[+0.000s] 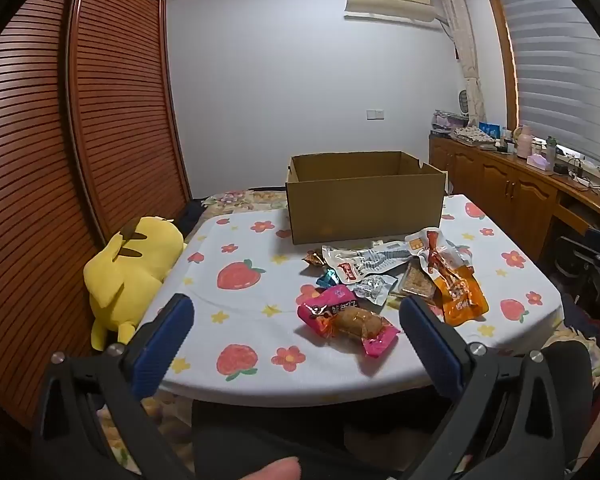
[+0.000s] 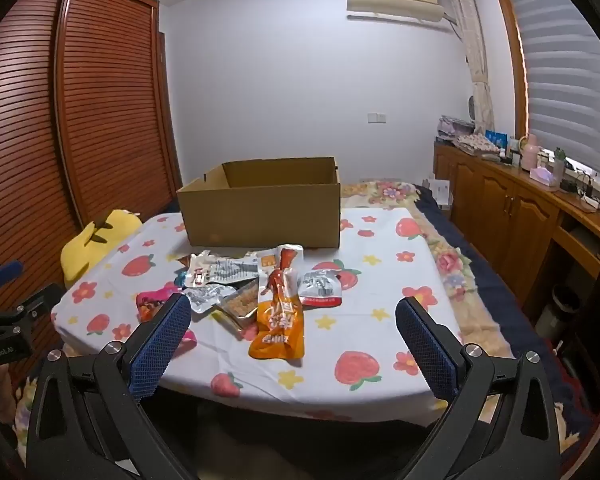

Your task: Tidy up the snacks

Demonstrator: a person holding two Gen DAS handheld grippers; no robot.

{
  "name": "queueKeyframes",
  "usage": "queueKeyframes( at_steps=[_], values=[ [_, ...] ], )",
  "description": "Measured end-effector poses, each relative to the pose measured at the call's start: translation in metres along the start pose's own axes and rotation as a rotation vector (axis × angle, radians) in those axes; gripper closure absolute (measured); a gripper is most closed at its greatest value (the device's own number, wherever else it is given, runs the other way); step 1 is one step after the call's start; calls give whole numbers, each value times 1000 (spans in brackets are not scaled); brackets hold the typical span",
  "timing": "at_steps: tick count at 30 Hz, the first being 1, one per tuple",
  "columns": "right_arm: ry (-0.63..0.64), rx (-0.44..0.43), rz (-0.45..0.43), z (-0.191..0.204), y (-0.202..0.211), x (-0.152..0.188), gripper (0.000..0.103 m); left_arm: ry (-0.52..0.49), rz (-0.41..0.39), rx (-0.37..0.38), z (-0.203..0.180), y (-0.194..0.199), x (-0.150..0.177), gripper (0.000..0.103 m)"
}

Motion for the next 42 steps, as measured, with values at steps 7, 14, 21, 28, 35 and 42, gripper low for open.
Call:
queueKeyframes(
  at_steps=[7,14,21,28,35,42],
  values=[
    [-3,-2,-4,-1,0,1,0,-1,-3,-1,0,0,0,0],
    [-3,-1,-5,-1,0,1,0,1,-1,1,1,3,-7,0],
    [-3,-3,-5,-1,-1,1,0,1,-6,-1,1,3,-4,0],
    [-4,-4,-6,-1,0,0,0,0,-8,-2,-1,5,-5,0],
    [-2,3,-9,-1,1,1,0,1,-9,0,-2,8,-7,0],
    [-1,2,-8,-4,-1,0,0,-3,-15,4,-3,11,-9,0]
  ],
)
Point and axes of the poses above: each gripper's, at about its wrist camera, not at the fingertips, and y roughly against the way its jaws point, z to its left, x to its underside, the point moved 9 cm from there along -y, roughly the way its jaws point, and after that the axes turned 9 degrees about z, right-handed, at the moved point
